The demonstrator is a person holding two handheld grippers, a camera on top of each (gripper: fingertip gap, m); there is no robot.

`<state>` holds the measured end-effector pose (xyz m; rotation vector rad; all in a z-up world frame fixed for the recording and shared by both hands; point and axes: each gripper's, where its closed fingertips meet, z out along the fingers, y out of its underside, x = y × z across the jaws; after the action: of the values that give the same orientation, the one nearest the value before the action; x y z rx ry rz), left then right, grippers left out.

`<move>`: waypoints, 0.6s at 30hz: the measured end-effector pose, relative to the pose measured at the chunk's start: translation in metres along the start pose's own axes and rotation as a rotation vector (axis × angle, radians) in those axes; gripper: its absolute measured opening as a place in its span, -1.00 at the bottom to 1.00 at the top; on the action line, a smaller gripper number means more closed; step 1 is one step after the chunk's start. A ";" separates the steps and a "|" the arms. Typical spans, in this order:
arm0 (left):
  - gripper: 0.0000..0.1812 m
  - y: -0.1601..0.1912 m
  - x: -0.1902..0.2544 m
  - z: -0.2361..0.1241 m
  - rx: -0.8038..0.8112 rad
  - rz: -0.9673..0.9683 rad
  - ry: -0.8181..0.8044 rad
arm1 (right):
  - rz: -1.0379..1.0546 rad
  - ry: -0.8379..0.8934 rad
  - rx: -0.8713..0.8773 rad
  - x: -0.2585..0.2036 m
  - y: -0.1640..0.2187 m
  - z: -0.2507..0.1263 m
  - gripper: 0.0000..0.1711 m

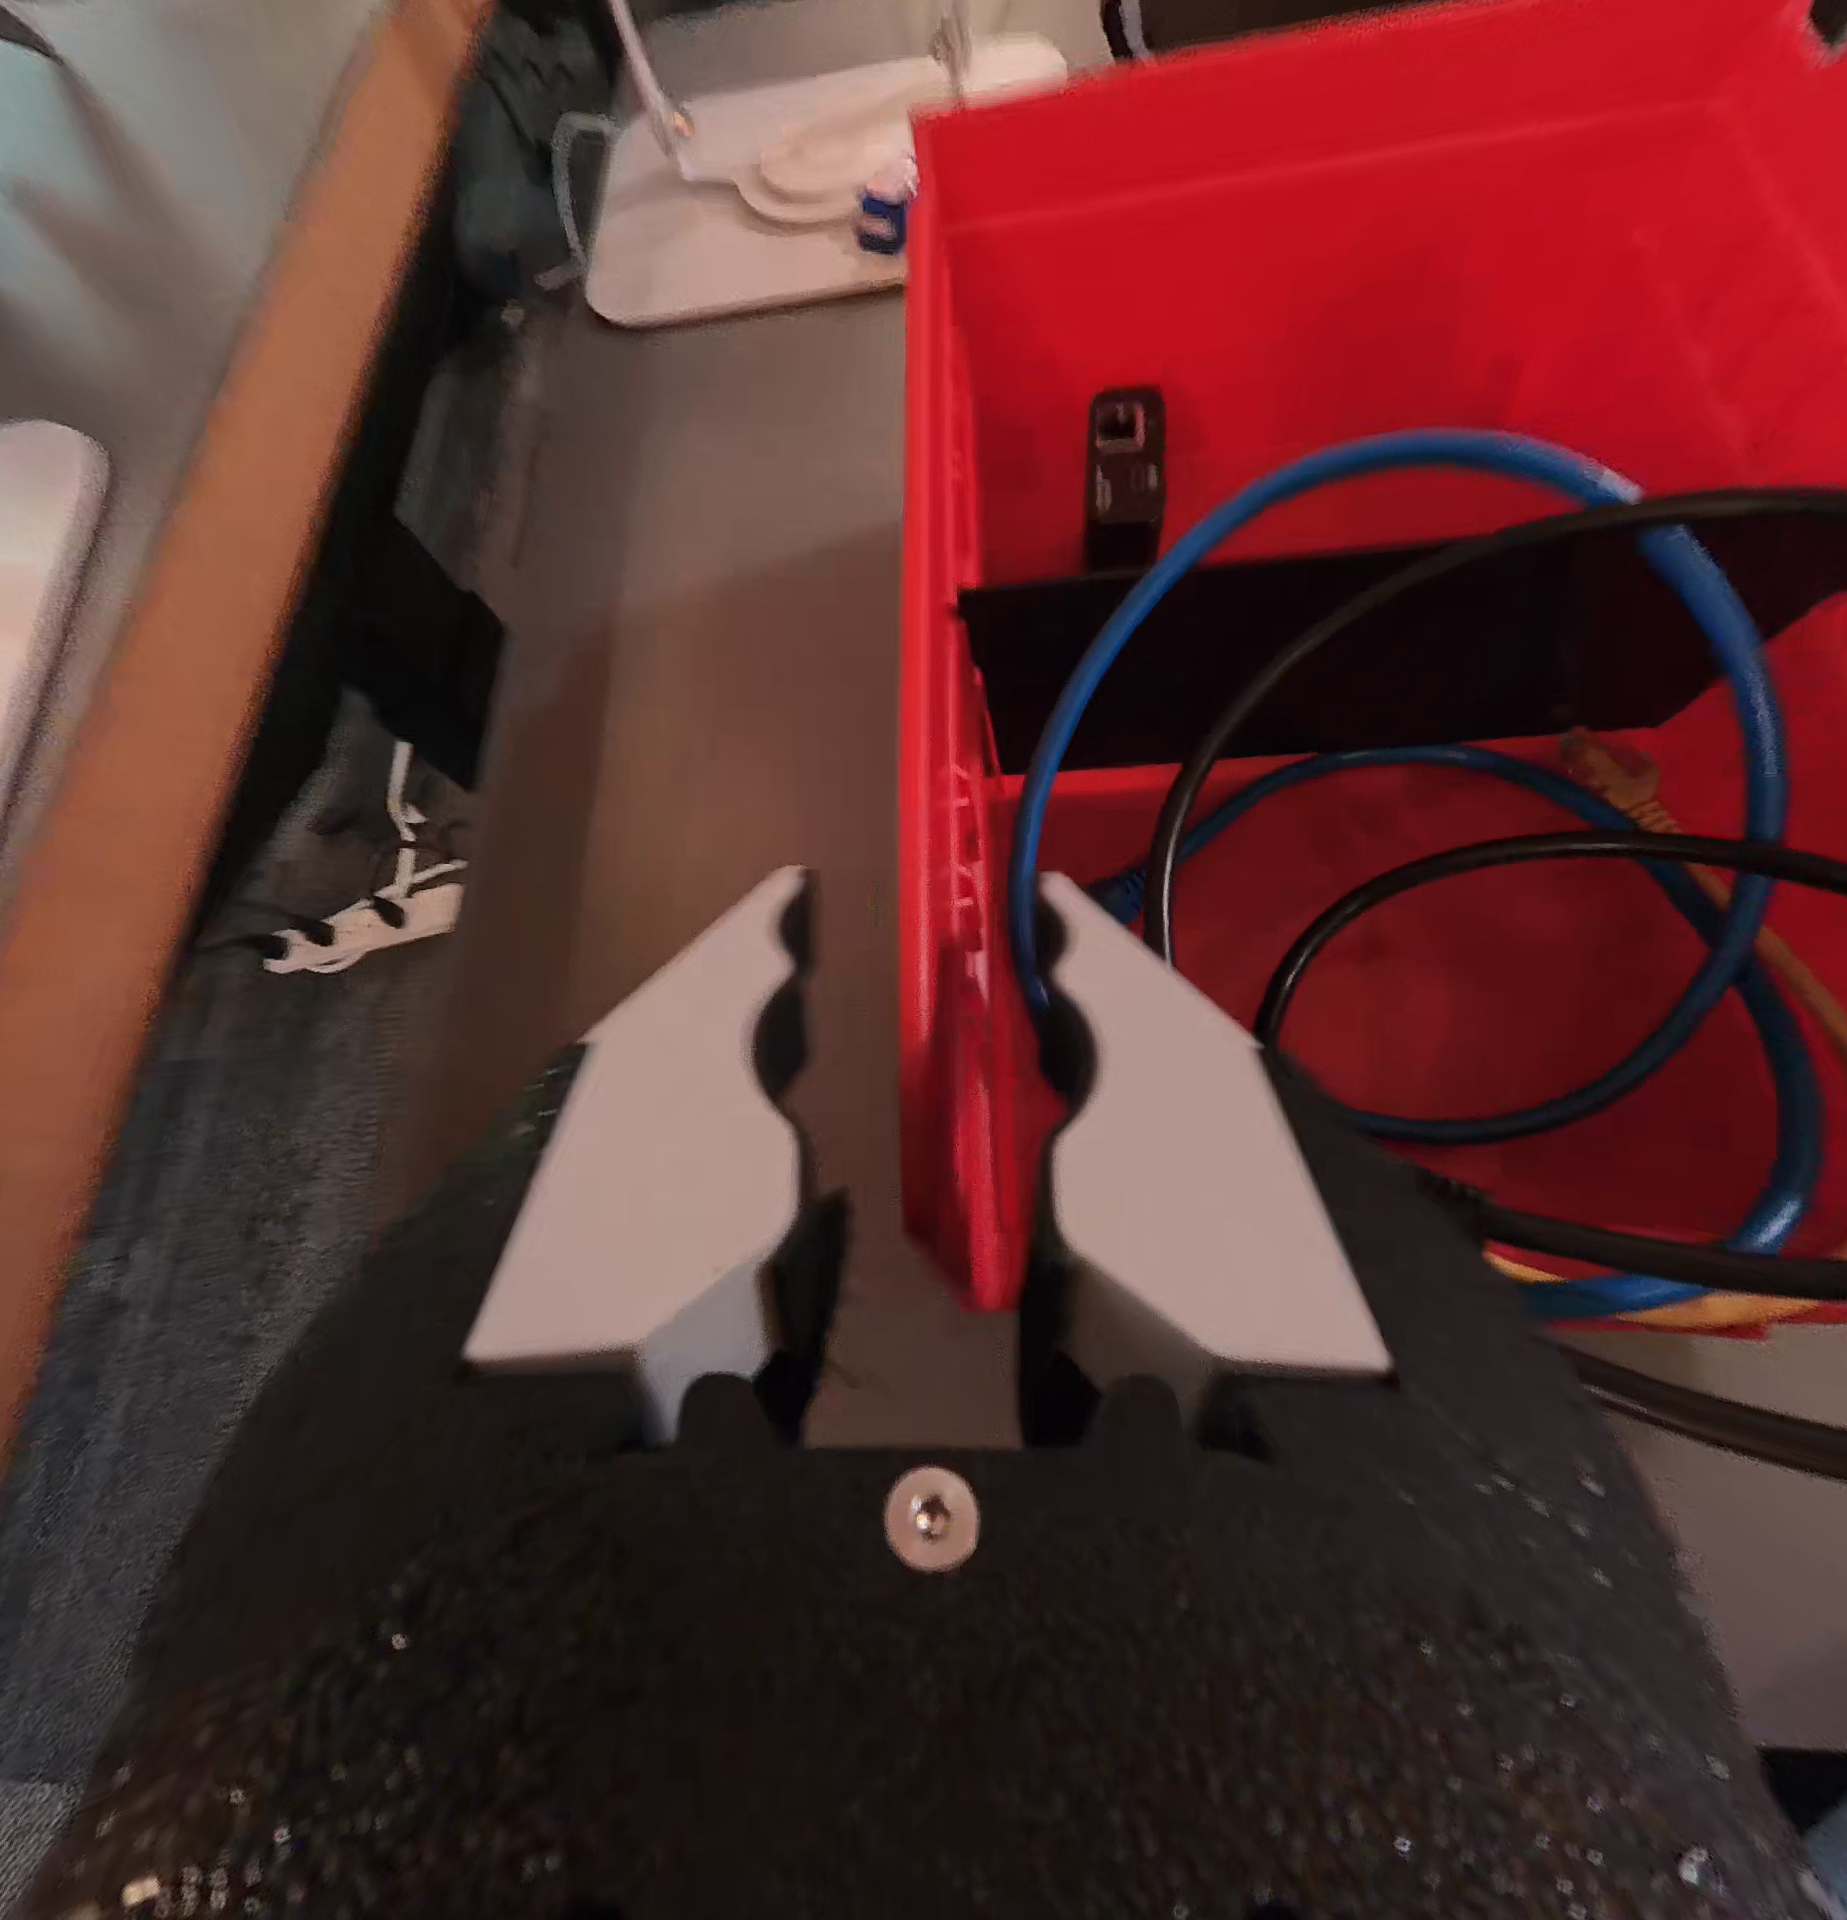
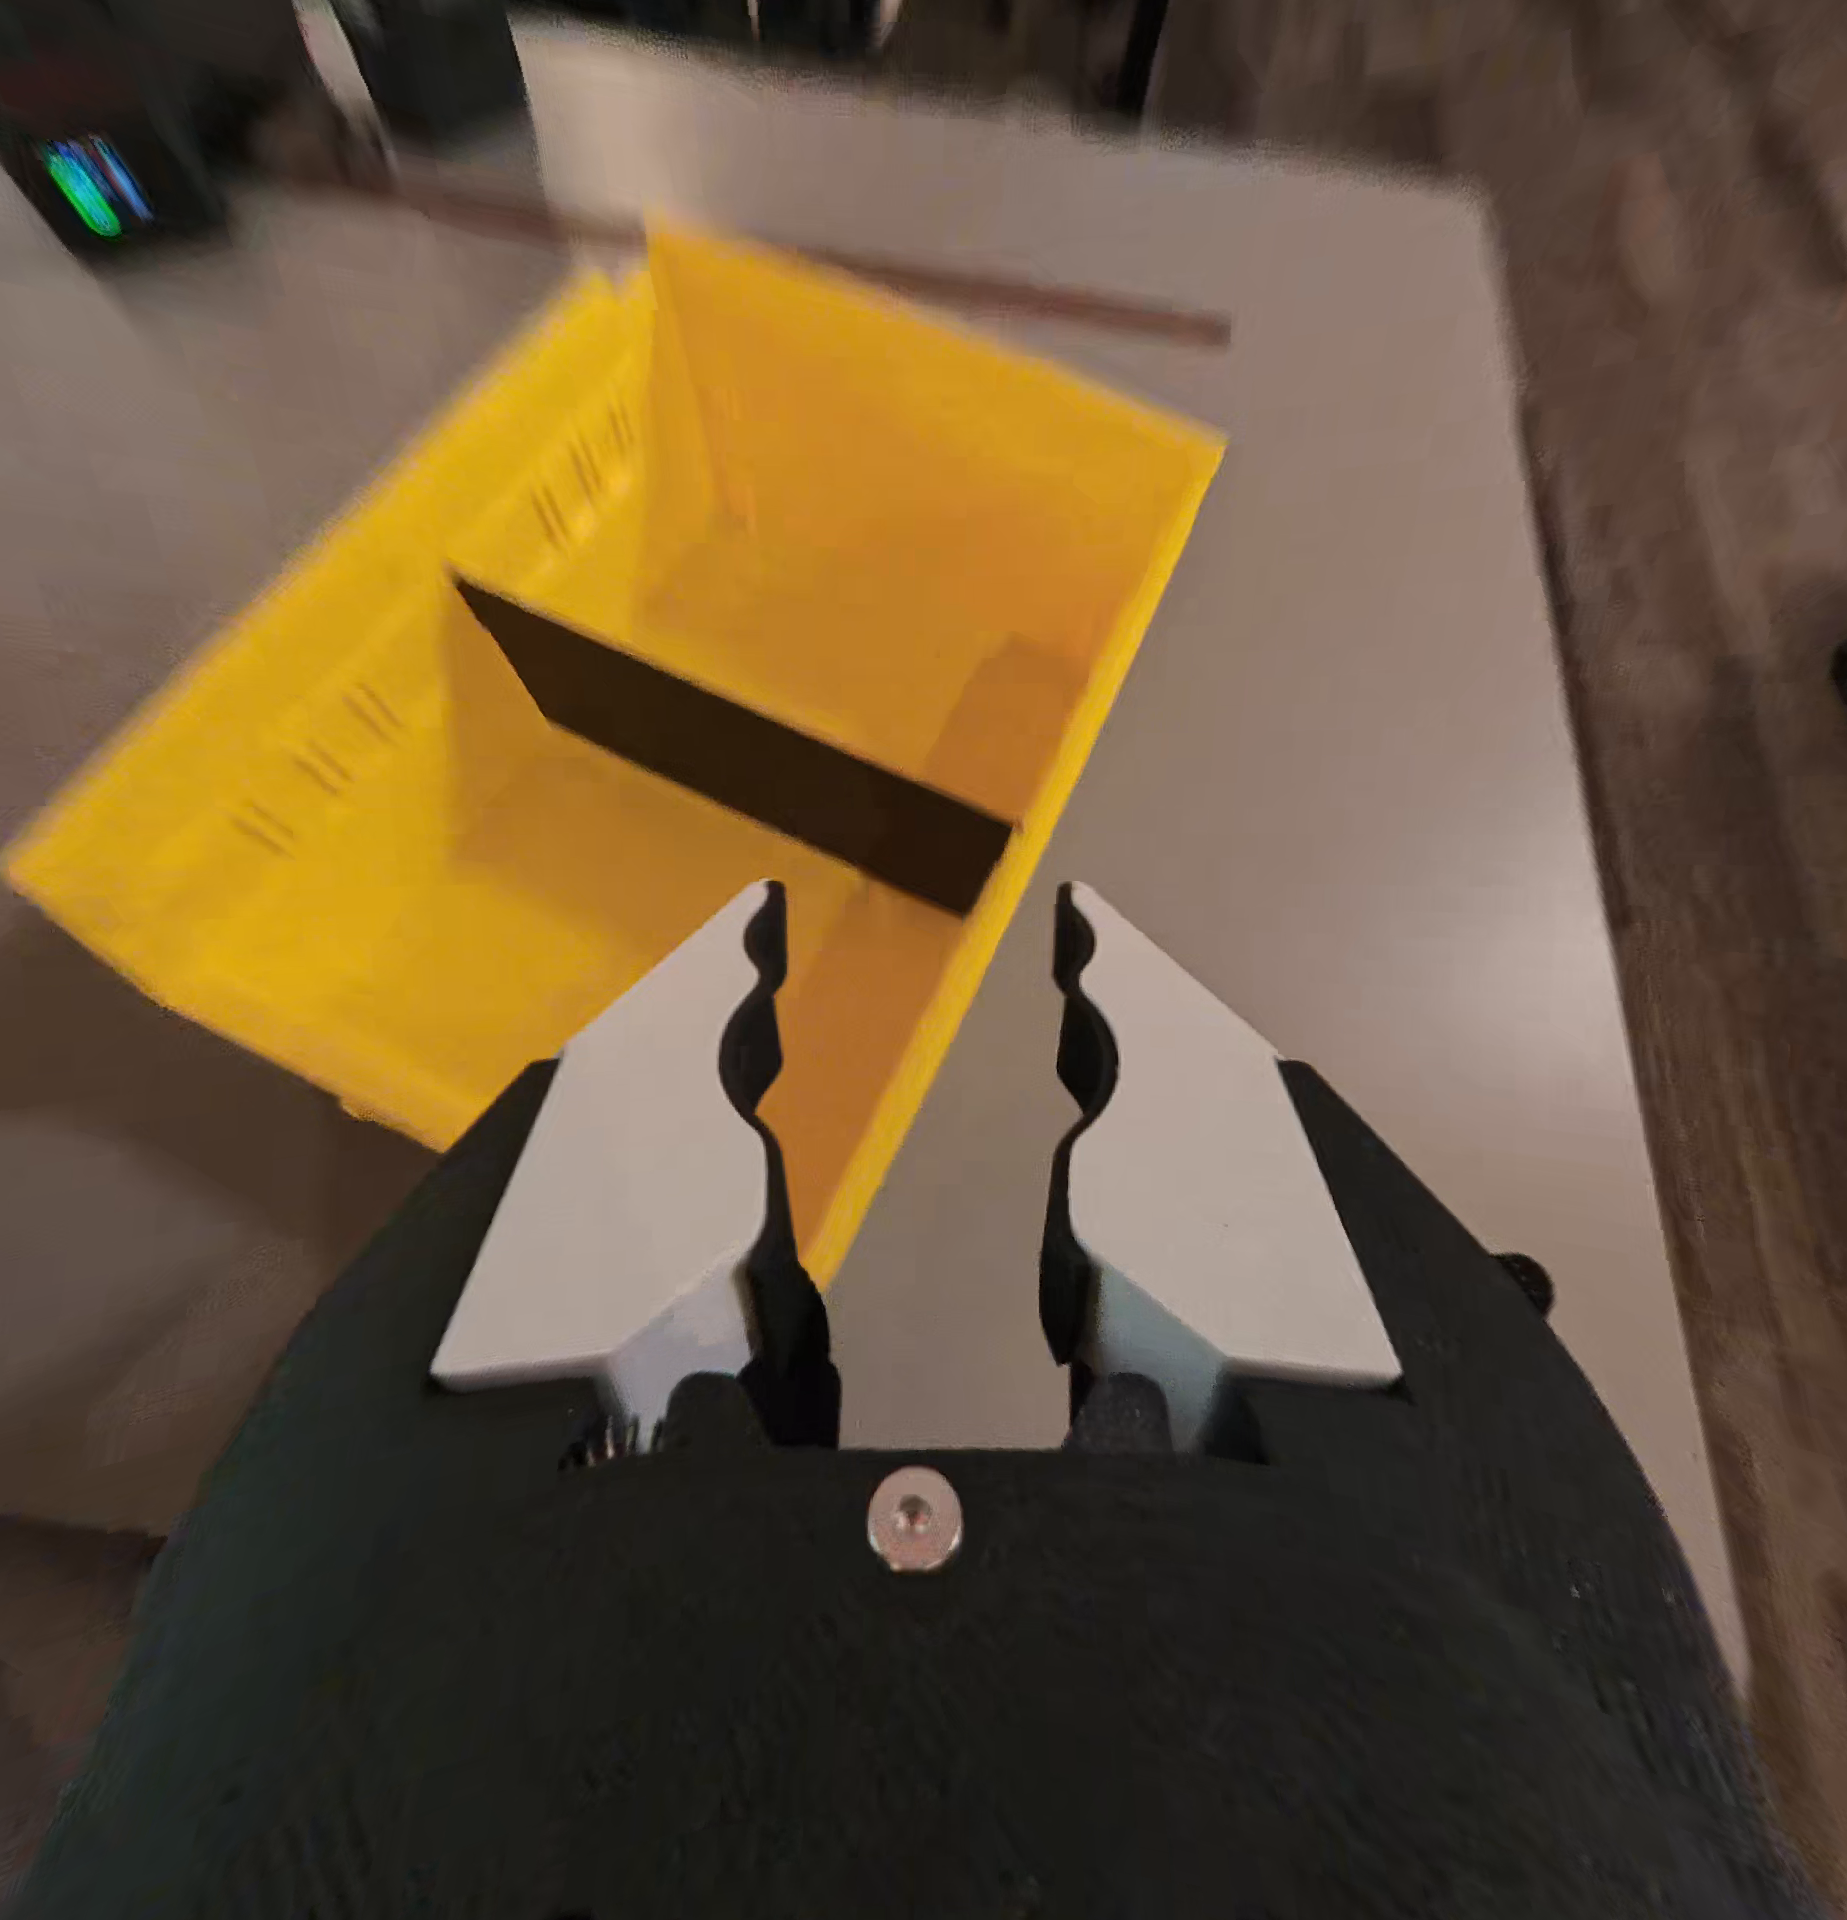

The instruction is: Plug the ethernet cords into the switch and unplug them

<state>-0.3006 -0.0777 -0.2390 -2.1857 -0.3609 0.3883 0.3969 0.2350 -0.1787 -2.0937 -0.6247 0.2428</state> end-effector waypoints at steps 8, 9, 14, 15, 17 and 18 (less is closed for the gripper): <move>-0.44 -0.082 0.017 -0.040 0.239 0.009 0.042 | -0.052 -0.287 0.606 -0.140 -0.113 -0.056 -0.39; -0.44 -0.093 0.025 -0.036 0.242 0.028 0.071 | -0.041 -0.375 0.652 -0.169 -0.122 -0.058 -0.39; -0.48 -0.110 0.060 0.033 0.008 0.127 0.191 | 0.019 -0.818 0.754 -0.312 -0.125 -0.042 -0.39; -0.48 -0.107 0.066 0.050 -0.058 0.138 0.222 | 0.001 -0.847 0.737 -0.333 -0.115 -0.027 -0.39; -0.49 -0.097 0.073 0.084 -0.182 0.143 0.250 | -0.054 -0.816 0.699 -0.359 -0.094 0.011 -0.39; -0.49 -0.091 0.075 0.096 -0.245 0.140 0.258 | -0.098 -0.768 0.697 -0.365 -0.087 0.030 -0.40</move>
<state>-0.2815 0.0730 -0.2328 -2.4734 -0.1166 0.1388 0.0441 0.1073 -0.1478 -1.2498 -0.9157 1.0711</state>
